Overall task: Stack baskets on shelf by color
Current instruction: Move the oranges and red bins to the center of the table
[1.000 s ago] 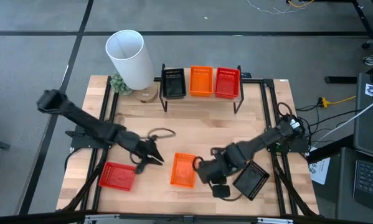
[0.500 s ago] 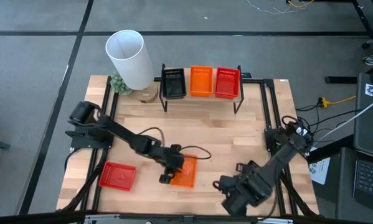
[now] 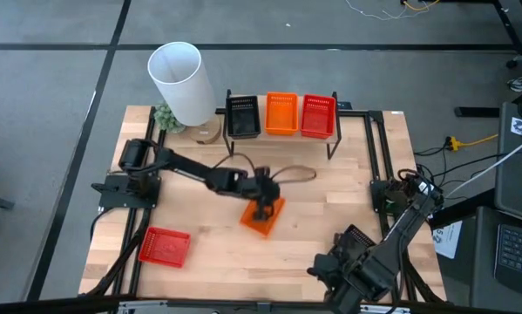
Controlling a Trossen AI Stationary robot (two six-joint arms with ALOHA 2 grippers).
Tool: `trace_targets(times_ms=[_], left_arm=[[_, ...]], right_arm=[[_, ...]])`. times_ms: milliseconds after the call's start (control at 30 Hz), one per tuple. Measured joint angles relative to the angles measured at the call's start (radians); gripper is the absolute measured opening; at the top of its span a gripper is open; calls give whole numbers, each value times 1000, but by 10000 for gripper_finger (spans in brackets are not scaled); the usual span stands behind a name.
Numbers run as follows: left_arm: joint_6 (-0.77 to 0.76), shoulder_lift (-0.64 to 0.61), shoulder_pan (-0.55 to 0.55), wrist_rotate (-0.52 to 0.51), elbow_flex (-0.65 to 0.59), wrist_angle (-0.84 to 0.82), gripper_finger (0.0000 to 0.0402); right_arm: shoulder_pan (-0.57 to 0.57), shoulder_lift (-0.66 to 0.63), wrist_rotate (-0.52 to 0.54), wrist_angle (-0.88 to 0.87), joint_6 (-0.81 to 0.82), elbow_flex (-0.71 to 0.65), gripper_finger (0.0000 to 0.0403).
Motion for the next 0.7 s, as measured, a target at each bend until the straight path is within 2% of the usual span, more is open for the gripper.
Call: trace_targets(times_ms=[100,233,333,400,533,700], left_arm=[[7,-1,32,-16,49,-17,74],[-34,-54,10,190,129,-198,74],[-76,-119,-45,316,188,-483,74],[-120,-162,-100,324,197,-668,74],[-275,-239,-230,324,200,-925,74],[-507,-249,-435,303,198,-1087,74]], right_arm=[[0,0,26,1,0,0,100],[2,0,26,1,0,0,100],[12,0,26,1,-1,0,100],[20,0,27,1,-2,0,100],[36,1,72,3,-3,0,100],[48,1,150,13,-3,0,100]])
